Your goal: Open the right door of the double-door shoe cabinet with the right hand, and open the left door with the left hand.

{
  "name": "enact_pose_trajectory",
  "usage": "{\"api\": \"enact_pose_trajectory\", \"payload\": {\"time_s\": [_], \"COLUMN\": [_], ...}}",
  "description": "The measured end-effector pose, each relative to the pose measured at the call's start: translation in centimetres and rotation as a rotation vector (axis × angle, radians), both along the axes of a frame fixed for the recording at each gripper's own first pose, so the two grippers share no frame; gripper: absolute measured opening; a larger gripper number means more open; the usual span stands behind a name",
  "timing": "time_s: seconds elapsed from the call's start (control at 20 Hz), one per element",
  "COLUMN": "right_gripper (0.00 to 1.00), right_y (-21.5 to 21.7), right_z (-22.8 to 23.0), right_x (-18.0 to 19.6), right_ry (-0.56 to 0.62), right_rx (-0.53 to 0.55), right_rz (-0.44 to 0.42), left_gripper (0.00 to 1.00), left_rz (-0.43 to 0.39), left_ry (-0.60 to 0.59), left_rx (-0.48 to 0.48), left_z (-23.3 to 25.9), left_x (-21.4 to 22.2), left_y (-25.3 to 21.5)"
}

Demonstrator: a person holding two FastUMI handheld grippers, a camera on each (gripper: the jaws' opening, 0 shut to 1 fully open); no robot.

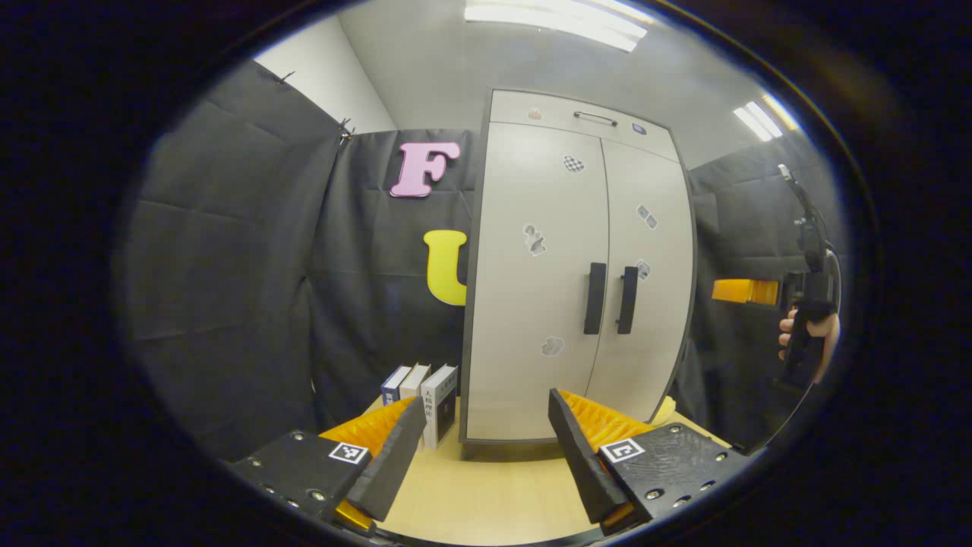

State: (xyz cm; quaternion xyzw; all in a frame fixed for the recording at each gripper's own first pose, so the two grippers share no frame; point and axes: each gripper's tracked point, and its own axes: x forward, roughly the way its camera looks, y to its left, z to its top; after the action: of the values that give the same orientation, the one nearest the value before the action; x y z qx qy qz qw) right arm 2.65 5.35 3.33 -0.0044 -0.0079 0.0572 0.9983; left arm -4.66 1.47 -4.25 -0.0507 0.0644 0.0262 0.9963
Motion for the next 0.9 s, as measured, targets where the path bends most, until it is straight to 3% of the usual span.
{"api": "enact_pose_trajectory", "payload": {"time_s": [0.45, 0.65, 0.9], "right_gripper": [0.95, 0.95, 0.95], "right_y": [5.0, 7.5, 8.2], "right_z": [4.4, 3.3, 0.5], "right_x": [6.0, 9.7, 14.2], "right_ry": [-0.079, -0.061, -0.028], "right_rx": [-0.056, -0.057, -0.145], "right_rz": [0.045, 0.072, 0.019], "left_gripper": [0.94, 0.94, 0.93], "left_rz": [0.041, 0.074, 0.120], "left_ry": [0.046, 0.064, 0.111], "left_rx": [-0.035, -0.041, -0.084], "left_z": [-1.7, -2.3, -3.3], "left_x": [-1.3, -1.5, -2.2], "left_y": [1.1, 2.0, 2.8]}}
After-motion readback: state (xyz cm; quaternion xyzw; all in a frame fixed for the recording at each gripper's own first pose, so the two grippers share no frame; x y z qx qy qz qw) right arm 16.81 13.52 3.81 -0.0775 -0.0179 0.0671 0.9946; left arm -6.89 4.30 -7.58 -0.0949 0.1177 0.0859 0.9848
